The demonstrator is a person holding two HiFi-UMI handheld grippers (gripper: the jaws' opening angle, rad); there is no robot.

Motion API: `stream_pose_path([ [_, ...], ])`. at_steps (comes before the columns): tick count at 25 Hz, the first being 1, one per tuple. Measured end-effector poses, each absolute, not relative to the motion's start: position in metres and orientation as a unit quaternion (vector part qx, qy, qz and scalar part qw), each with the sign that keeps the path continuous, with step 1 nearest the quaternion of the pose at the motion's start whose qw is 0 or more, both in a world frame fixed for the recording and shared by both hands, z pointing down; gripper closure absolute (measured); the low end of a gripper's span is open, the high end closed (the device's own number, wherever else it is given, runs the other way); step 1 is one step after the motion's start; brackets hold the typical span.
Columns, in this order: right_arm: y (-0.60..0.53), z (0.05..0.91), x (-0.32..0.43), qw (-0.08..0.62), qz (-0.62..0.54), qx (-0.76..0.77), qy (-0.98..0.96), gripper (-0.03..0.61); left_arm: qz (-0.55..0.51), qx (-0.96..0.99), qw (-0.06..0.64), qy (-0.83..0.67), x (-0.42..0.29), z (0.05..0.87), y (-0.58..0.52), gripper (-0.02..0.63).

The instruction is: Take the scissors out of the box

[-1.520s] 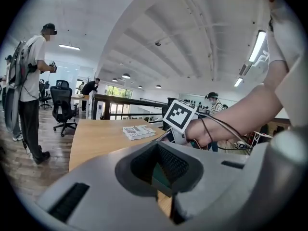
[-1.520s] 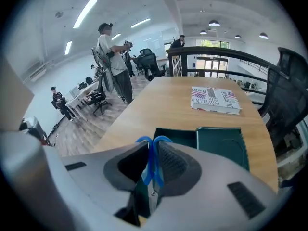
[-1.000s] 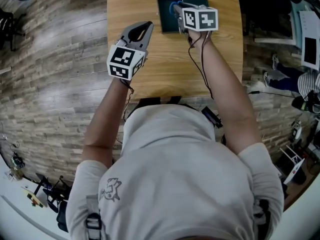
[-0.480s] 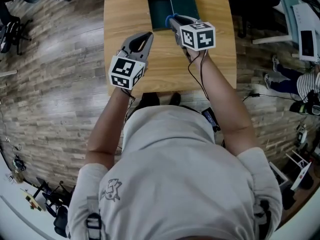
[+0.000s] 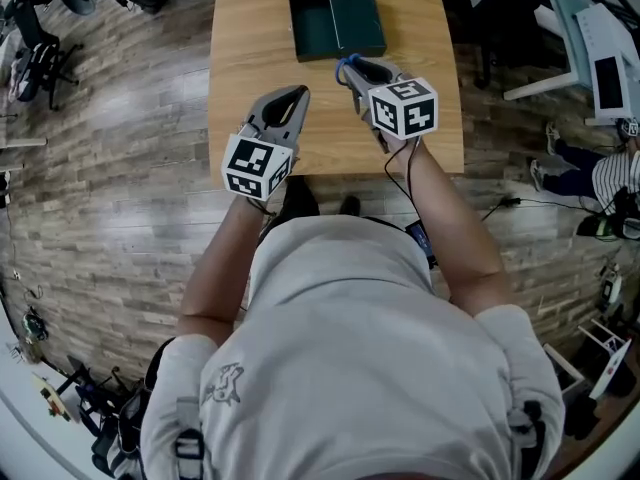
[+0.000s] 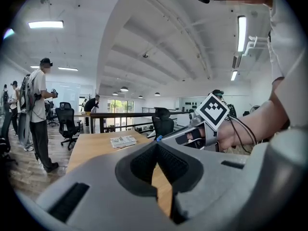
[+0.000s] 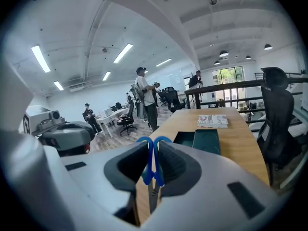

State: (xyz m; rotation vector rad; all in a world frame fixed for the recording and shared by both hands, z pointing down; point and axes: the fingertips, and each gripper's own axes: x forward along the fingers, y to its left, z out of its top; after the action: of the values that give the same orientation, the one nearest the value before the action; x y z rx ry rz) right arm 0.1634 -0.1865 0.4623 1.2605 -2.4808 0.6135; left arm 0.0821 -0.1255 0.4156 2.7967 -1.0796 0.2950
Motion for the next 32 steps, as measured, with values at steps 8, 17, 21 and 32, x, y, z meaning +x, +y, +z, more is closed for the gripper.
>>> stream_pose_path([
  [8,-0.124,0.429,0.175,0.094,0.183,0.423,-0.882,0.503,0.085,0.926,0.051,-0.363,0.097,0.396,-0.06,0.609],
  [17,-0.063,0.403,0.163,0.064,0.161,0.409,-0.896,0.503,0.081,0.928,0.047,-0.36,0.081,0.38,-0.017,0.609],
  [21,-0.036,0.396,0.147,0.055,0.155,0.403,-0.9,0.503,0.075,0.931,0.044,-0.355,0.063,0.375,-0.004,0.609],
  [32,0.015,0.37,0.092,0.032,0.13,0.447,-0.884,0.503,0.073,0.948,0.028,-0.308,-0.008,0.357,0.035,0.609],
])
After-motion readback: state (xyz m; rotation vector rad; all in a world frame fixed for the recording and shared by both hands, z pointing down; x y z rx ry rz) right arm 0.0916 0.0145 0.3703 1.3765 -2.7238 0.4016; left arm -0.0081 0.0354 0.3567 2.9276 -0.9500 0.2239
